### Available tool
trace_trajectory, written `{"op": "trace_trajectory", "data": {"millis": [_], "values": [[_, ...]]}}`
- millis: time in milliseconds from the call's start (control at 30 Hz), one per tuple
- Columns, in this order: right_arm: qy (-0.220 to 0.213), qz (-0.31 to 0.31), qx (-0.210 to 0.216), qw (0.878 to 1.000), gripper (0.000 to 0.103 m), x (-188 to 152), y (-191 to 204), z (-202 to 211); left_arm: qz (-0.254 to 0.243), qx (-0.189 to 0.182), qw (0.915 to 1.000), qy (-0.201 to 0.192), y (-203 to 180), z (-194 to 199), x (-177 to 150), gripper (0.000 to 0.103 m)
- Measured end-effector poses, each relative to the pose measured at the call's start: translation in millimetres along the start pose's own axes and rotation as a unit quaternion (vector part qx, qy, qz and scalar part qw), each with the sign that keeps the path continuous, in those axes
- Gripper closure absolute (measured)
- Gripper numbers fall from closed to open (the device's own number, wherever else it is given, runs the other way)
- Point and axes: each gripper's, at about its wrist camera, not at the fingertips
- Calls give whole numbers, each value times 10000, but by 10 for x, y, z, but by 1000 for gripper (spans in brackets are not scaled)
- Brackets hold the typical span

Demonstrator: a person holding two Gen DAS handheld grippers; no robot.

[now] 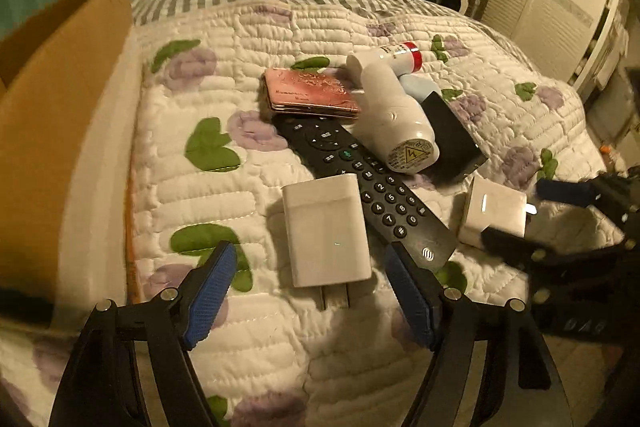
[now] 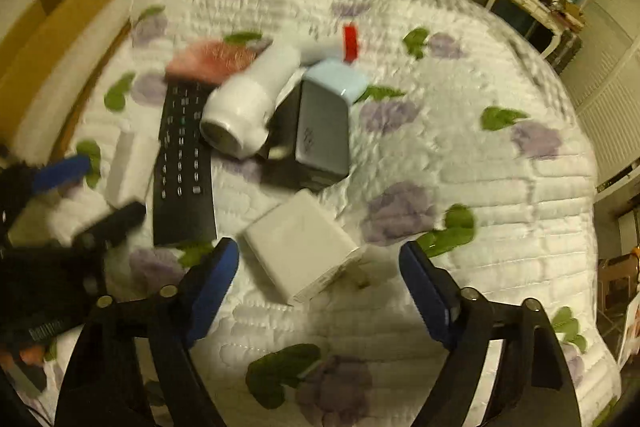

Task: Organize rigid objects
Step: 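Move both tools down toward the white chargers on the quilt, then grasp the white plug charger with the left tool while the right tool grasps the small white charger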

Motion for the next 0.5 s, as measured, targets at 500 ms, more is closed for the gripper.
{"op": "trace_trajectory", "data": {"millis": [500], "values": [[286,237,-216,9991,36,89,128,-253,-237,-159,9996,29,-25,-102,35,60]]}}
Point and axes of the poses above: each gripper's, at about its wrist camera, not at the fingertips, and z roughly against the way its jaws point, y to its left, x to its top, and after that the axes turned 14 degrees about y, right-handed
